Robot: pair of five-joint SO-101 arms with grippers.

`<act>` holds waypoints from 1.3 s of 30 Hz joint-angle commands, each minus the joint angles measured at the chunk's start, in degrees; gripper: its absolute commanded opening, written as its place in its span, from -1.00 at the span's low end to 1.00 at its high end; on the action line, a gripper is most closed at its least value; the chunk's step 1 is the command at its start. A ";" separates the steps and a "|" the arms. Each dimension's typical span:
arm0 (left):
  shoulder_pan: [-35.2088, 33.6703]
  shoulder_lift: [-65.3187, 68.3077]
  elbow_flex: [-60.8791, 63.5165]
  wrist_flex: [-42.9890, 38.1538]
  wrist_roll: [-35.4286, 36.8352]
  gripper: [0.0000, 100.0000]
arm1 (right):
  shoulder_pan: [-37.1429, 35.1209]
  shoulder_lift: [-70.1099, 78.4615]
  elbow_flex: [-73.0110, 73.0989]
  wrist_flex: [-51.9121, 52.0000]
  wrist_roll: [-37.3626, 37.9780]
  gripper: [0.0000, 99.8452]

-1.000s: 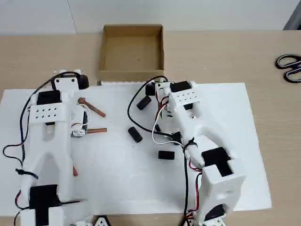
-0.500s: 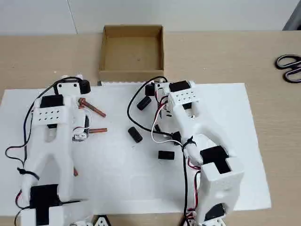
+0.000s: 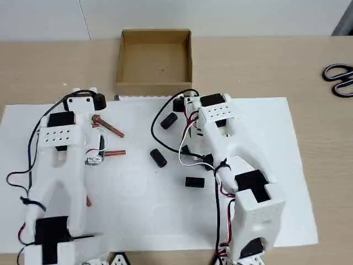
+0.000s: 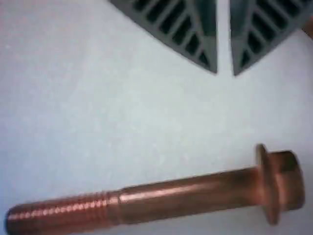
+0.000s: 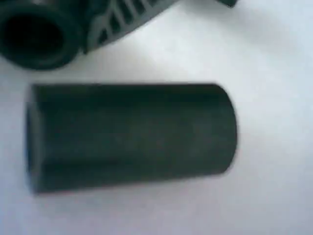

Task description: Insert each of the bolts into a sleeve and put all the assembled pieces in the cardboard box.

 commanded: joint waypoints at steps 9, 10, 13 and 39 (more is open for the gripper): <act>-0.18 -0.62 -0.48 0.79 -0.26 -0.99 | -0.13 -17.63 0.53 3.56 0.53 -0.99; -0.09 -0.62 -0.92 1.49 -0.18 -0.99 | -0.13 -18.86 0.35 4.97 0.53 -1.00; -0.09 -0.62 -3.82 4.84 -0.09 -0.99 | 0.04 -20.18 0.35 10.86 0.18 -1.00; 0.79 13.89 -34.15 16.79 24.44 -0.99 | 23.78 -31.52 3.78 14.81 -17.93 -0.99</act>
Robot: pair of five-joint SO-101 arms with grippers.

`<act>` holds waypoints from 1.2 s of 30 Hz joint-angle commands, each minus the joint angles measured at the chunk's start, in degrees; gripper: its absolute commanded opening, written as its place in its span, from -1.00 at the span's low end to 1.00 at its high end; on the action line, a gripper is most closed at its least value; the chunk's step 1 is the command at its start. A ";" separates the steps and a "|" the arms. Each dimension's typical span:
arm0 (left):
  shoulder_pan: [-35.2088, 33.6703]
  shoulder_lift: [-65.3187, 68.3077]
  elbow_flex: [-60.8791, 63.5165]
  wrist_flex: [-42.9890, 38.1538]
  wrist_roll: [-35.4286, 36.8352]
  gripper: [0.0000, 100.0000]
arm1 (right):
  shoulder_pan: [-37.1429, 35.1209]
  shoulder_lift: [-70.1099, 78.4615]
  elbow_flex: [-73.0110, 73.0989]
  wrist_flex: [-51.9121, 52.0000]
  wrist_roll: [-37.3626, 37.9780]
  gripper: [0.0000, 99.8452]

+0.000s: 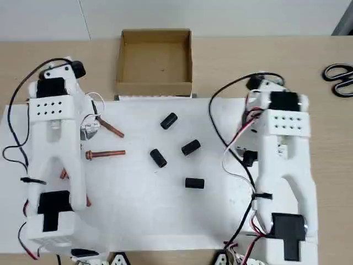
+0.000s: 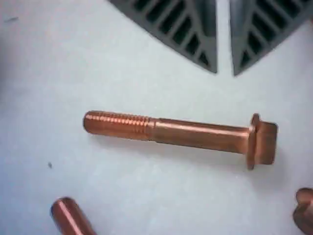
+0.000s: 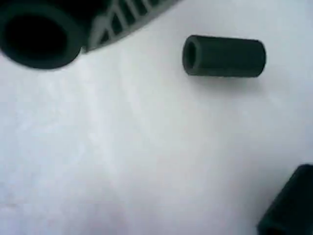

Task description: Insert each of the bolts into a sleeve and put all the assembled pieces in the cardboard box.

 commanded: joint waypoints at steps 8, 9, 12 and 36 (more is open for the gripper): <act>7.56 1.14 -1.98 -1.49 10.02 -0.99 | 4.53 -2.95 8.53 1.19 -0.70 -0.99; 7.91 1.32 -1.89 -2.20 12.92 -0.99 | 4.53 -2.95 9.41 1.10 -0.70 -0.99; 7.91 2.37 -1.54 -5.98 20.57 -0.99 | 4.53 -2.95 9.93 0.92 -0.70 -0.99; 3.69 13.54 -1.71 -23.74 29.19 -0.95 | 9.54 -3.03 9.58 -0.31 1.49 -0.99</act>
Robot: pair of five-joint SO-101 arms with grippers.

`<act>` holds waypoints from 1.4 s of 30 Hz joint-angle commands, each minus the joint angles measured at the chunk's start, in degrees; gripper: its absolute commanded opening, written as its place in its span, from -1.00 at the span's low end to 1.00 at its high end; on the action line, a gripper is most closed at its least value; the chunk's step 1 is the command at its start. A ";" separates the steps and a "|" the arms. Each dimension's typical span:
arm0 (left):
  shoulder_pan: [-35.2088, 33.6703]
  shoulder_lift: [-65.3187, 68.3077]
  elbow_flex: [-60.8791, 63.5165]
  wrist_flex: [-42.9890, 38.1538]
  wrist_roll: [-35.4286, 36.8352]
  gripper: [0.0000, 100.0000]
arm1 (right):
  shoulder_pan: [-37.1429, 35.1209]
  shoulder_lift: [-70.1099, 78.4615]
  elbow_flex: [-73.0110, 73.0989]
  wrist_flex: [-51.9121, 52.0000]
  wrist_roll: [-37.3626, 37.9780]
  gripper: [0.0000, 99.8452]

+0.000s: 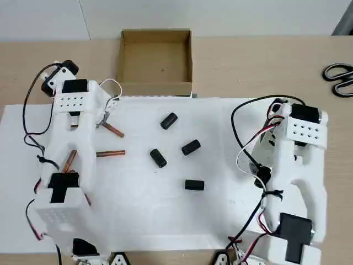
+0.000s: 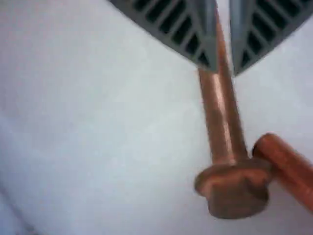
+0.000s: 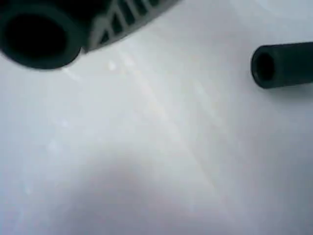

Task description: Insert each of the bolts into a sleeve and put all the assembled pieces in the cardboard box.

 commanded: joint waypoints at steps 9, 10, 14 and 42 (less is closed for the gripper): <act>-0.35 1.23 -1.63 0.97 -0.09 -0.77 | 0.57 -2.68 -0.53 -1.01 0.70 -0.99; -0.53 1.23 -1.63 0.88 -0.09 -0.77 | 0.57 -2.68 -0.53 -1.01 0.70 -0.99; -0.79 1.41 -1.54 -0.88 -0.09 -0.76 | 0.57 -2.68 -0.53 -0.92 0.70 -0.99; -2.11 11.43 -6.37 -1.14 -0.09 -0.99 | 0.22 -15.08 -0.09 -0.31 0.70 -0.99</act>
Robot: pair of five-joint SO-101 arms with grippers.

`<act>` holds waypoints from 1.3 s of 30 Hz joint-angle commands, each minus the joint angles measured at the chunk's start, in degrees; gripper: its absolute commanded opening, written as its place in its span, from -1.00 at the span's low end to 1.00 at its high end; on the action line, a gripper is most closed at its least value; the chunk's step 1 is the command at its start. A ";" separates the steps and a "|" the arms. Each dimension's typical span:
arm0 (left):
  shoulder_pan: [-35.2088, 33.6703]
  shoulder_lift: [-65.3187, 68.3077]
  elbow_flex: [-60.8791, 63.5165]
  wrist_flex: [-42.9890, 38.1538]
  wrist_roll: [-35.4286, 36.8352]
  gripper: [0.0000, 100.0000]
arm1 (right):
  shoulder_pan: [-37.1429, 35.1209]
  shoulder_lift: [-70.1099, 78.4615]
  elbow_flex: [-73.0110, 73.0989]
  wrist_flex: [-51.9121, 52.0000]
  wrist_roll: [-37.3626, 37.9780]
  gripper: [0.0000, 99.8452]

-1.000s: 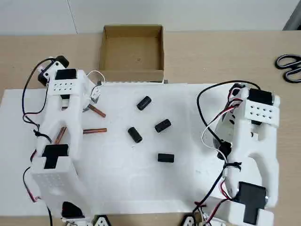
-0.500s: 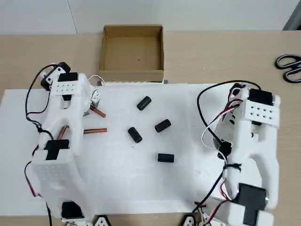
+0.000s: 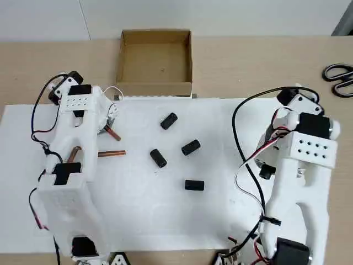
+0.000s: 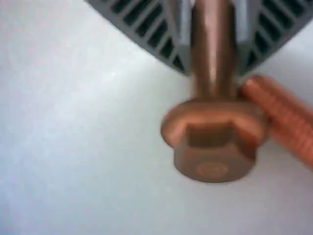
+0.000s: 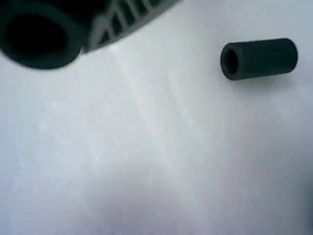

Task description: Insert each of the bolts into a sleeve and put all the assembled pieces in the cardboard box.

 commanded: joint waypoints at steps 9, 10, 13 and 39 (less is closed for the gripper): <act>5.01 0.44 -28.70 21.80 -0.35 -0.99 | 0.13 -7.43 -0.70 0.75 0.62 -0.99; 5.89 0.44 -31.78 23.38 -0.35 -0.99 | -0.13 -9.27 -0.70 0.66 0.62 -0.99; 8.18 0.44 -39.96 26.73 -0.35 -0.99 | -2.42 -14.81 -0.70 0.57 0.53 -0.99; 21.80 -45.45 -25.63 27.69 -24.88 -0.99 | -21.49 -51.03 18.55 -3.91 8.97 -0.99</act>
